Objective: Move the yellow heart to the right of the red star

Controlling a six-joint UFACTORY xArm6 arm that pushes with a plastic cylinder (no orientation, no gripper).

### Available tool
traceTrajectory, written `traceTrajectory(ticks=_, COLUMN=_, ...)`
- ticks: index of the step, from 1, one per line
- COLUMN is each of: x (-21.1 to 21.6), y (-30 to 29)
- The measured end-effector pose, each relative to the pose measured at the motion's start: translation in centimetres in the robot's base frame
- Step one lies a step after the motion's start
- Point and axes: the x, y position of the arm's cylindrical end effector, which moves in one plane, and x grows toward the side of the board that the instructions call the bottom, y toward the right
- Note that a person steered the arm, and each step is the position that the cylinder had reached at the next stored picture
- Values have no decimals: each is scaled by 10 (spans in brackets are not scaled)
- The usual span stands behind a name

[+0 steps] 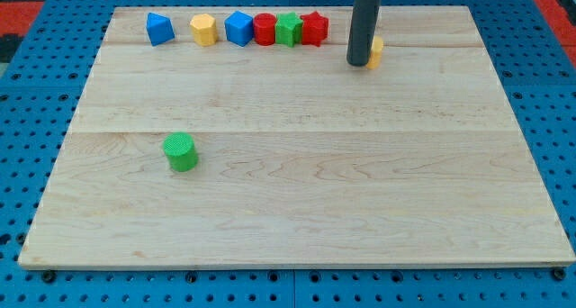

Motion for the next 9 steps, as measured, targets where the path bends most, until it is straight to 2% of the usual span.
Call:
traceTrajectory(ticks=2, x=24, y=40)
traceTrajectory(ticks=3, x=-4, y=69)
traceTrajectory(ticks=4, x=-14, y=30)
traceTrajectory(ticks=6, x=22, y=11)
traceTrajectory(ticks=7, x=19, y=-17)
traceTrajectory(ticks=9, x=1, y=-17)
